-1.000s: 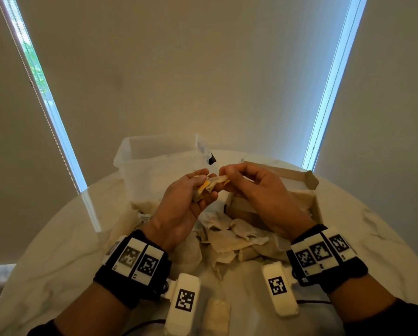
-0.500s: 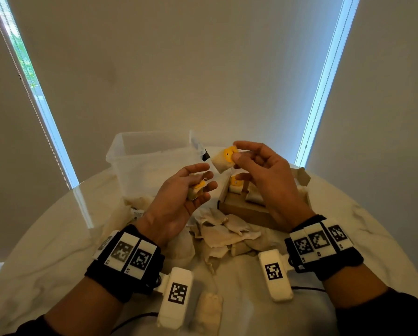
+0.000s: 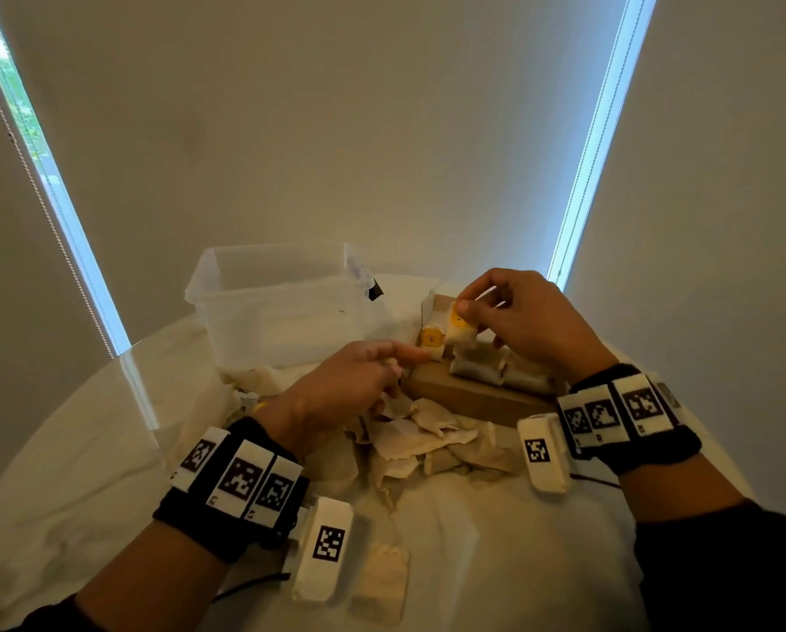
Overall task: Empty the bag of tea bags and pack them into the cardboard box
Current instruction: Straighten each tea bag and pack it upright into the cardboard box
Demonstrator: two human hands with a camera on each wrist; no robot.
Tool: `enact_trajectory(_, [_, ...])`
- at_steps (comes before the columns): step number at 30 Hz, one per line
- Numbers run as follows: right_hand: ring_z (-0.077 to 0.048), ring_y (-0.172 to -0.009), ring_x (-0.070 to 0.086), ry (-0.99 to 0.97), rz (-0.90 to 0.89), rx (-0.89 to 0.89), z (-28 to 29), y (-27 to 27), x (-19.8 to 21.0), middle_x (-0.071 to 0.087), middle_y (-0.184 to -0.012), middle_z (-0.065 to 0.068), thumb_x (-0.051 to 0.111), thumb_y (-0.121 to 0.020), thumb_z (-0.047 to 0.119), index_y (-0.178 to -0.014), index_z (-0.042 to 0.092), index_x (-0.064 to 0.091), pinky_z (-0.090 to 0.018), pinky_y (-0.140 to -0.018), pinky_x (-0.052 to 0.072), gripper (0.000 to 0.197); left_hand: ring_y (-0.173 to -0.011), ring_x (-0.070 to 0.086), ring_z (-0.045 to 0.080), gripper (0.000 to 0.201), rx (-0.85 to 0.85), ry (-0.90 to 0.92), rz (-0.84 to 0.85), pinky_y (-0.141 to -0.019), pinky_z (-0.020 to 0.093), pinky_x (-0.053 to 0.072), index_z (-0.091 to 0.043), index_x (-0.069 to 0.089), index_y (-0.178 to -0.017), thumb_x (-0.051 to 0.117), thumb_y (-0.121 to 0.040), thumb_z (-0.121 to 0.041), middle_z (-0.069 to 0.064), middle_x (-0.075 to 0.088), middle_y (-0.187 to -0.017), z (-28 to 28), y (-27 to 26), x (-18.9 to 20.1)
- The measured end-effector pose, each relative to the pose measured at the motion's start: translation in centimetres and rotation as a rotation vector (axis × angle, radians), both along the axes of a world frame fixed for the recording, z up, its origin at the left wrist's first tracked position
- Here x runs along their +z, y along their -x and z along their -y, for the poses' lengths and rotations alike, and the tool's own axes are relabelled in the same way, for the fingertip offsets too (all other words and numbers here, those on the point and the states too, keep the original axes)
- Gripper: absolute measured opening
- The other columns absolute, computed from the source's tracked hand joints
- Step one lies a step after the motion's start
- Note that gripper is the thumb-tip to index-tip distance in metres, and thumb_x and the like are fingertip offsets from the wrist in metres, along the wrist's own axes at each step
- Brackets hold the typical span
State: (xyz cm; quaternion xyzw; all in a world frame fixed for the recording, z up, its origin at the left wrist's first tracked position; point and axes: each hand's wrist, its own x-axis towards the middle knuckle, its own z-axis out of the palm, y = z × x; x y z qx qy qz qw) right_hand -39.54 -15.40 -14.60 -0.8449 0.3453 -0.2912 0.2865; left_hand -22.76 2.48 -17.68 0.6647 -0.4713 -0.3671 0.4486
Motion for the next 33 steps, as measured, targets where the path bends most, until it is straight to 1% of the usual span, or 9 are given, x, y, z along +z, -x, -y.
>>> enact_trajectory(3, [-0.014, -0.101, 0.067, 0.111, -0.141, -0.041, 1.3, -1.1, 0.1, 0.074, -0.099, 0.01, 0.078, -0.096, 0.039, -0.098, 0.037, 0.073, -0.035, -0.089, 0.054, 0.006, -0.085, 0.058, 0.023, 0.043, -0.06, -0.092, -0.011, -0.063, 0.022, 0.052, -0.021, 0.064, -0.143, 0.041, -0.113, -0.001, 0.022, 0.067, -0.118, 0.6, 0.1, -0.2])
enact_trajectory(9, [-0.002, -0.073, 0.069, 0.123, -0.506, 0.157, 0.5, -3.4, 1.2, 0.074, -0.093, 0.007, 0.08, -0.095, 0.022, -0.098, 0.023, 0.076, -0.01, -0.061, 0.05, 0.005, -0.05, 0.059, 0.005, 0.053, -0.026, -0.058, 0.117, -0.048, 0.015, 0.05, -0.005, 0.05, -0.154, 0.046, -0.105, 0.014, 0.013, 0.06, -0.088, 1.4, -0.4, -1.5])
enact_trajectory(12, [0.004, -0.064, 0.069, 0.109, -0.547, 0.216, 0.2, -4.1, 1.6, 0.073, -0.085, 0.014, 0.08, -0.095, 0.019, -0.1, 0.024, 0.075, -0.002, -0.053, 0.043, 0.009, -0.06, 0.06, 0.014, 0.056, -0.102, -0.077, 0.209, -0.057, 0.027, 0.053, -0.015, 0.054, -0.153, 0.042, -0.105, 0.012, 0.015, 0.062, -0.092, 1.2, -0.5, -1.4])
enact_trajectory(17, [-0.003, -0.072, 0.075, 0.138, -0.603, 0.184, 0.8, -4.4, 1.6, 0.079, -0.084, 0.01, 0.081, -0.094, 0.021, -0.105, 0.022, 0.08, -0.025, -0.08, 0.061, 0.011, -0.065, 0.058, 0.0, 0.051, -0.218, -0.082, 0.244, -0.056, 0.011, 0.043, -0.001, 0.061, -0.144, 0.038, -0.102, 0.015, 0.017, 0.064, -0.111, 0.5, 0.2, -0.6])
enact_trajectory(22, [-0.008, -0.077, 0.072, 0.124, -0.548, 0.1, 2.3, -2.7, 1.9, 0.076, -0.1, 0.006, 0.079, -0.095, 0.021, -0.104, 0.023, 0.078, -0.017, -0.064, 0.052, 0.009, -0.093, 0.066, 0.012, 0.067, -0.164, 0.104, 0.265, -0.072, 0.021, 0.054, -0.035, 0.072, -0.132, 0.04, -0.098, 0.014, 0.0, 0.063, -0.123, 0.0, 1.0, 0.0])
enact_trajectory(24, [-0.009, -0.078, 0.073, 0.11, -0.528, 0.089, 2.3, -2.2, 1.7, 0.075, -0.099, 0.005, 0.079, -0.095, 0.02, -0.101, 0.025, 0.075, -0.016, -0.063, 0.052, 0.008, -0.091, 0.064, 0.023, 0.065, -0.073, 0.139, 0.254, -0.071, 0.021, 0.053, -0.029, 0.073, -0.129, 0.039, -0.097, 0.016, 0.003, 0.063, -0.123, 0.4, 0.4, -0.1])
enact_trajectory(26, [-0.008, -0.078, 0.075, 0.099, -0.533, 0.093, 2.0, -2.4, 1.4, 0.077, -0.097, 0.005, 0.079, -0.095, 0.02, -0.097, 0.027, 0.073, -0.019, -0.066, 0.056, 0.01, -0.088, 0.06, 0.016, 0.061, -0.012, 0.059, 0.251, -0.062, 0.01, 0.046, -0.021, 0.067, -0.139, 0.041, -0.098, 0.016, 0.012, 0.062, -0.127, 0.8, -0.2, -0.4])
enact_trajectory(30, [-0.006, -0.074, 0.077, 0.043, -0.554, 0.152, 1.0, -3.9, 1.0, 0.079, -0.095, 0.007, 0.077, -0.096, 0.024, -0.096, 0.03, 0.071, -0.029, -0.081, 0.061, 0.008, -0.043, 0.053, 0.0, 0.055, -0.063, -0.119, 0.131, -0.043, 0.013, 0.039, -0.007, 0.05, -0.154, 0.041, -0.103, 0.014, 0.006, 0.058, -0.077, 0.7, 0.5, -1.0])
enact_trajectory(33, [-0.005, -0.084, 0.071, 0.068, -0.578, 0.183, 0.7, -4.8, 0.6, 0.079, -0.097, 0.008, 0.079, -0.094, 0.028, -0.092, 0.033, 0.071, -0.027, -0.08, 0.055, 0.009, -0.041, 0.049, 0.001, 0.056, -0.072, -0.138, 0.179, -0.044, 0.016, 0.039, -0.012, 0.057, -0.15, 0.039, -0.102, 0.012, 0.002, 0.058, -0.074, 0.9, 0.4, -1.1])
